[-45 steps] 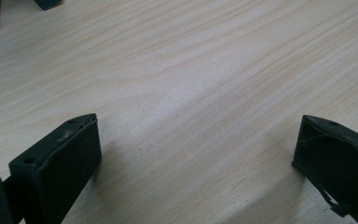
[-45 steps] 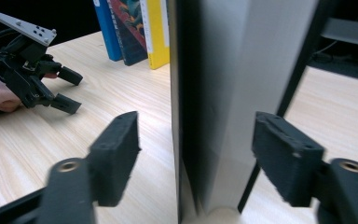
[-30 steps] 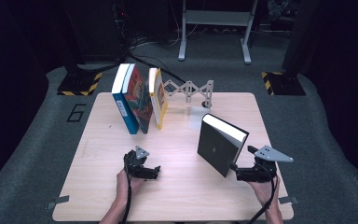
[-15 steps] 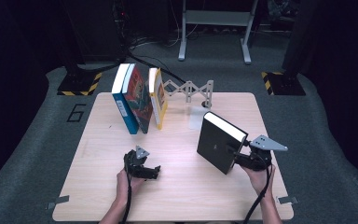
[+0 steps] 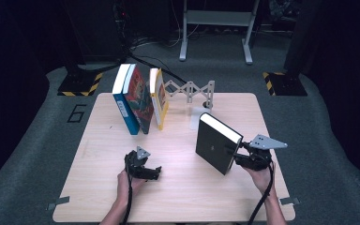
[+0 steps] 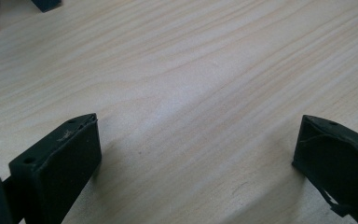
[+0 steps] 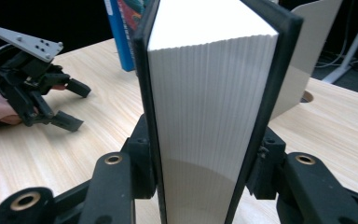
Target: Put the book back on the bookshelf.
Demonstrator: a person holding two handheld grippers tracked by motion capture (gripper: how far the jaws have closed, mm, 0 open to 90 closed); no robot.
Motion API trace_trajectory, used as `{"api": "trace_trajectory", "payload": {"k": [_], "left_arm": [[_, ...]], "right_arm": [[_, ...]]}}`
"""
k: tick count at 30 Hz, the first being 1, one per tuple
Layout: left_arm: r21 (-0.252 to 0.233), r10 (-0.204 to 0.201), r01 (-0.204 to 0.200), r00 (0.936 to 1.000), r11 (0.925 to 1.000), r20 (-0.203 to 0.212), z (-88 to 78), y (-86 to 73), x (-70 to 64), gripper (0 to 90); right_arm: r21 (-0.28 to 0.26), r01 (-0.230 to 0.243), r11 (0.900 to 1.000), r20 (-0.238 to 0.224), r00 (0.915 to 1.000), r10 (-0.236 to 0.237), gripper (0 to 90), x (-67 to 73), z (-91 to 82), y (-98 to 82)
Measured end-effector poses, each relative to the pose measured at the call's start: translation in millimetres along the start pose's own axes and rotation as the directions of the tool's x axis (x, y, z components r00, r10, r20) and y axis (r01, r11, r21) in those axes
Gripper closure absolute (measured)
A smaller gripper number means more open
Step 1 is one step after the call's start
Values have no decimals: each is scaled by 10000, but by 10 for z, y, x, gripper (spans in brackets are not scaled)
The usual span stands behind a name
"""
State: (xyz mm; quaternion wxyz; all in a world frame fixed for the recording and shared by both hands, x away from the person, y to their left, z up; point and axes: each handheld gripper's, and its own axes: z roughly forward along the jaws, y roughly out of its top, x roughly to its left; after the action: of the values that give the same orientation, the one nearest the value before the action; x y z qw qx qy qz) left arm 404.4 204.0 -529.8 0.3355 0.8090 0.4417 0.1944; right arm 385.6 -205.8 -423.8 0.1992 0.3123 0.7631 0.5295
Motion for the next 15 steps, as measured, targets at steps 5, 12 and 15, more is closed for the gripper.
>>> {"api": "trace_trajectory", "payload": {"k": [5, 12, 15], "left_arm": [[3, 7, -7, 10000, 10000, -1, 0, 0, 0, 5], [-2, 3, -3, 10000, 10000, 24, 0, -1, 1, 5], [-49, -5, 5, 10000, 10000, -2, 3, -2, -1, 5]], "right_arm": [[2, 164, 9999, -523, 9985, -164, 537, 57, 74, 29], [67, 337, 9994, -1007, 9944, -329, 536, 156, 201, 78], [24, 343, 9994, -1115, 9932, -339, 535, 174, 223, 80]]}}
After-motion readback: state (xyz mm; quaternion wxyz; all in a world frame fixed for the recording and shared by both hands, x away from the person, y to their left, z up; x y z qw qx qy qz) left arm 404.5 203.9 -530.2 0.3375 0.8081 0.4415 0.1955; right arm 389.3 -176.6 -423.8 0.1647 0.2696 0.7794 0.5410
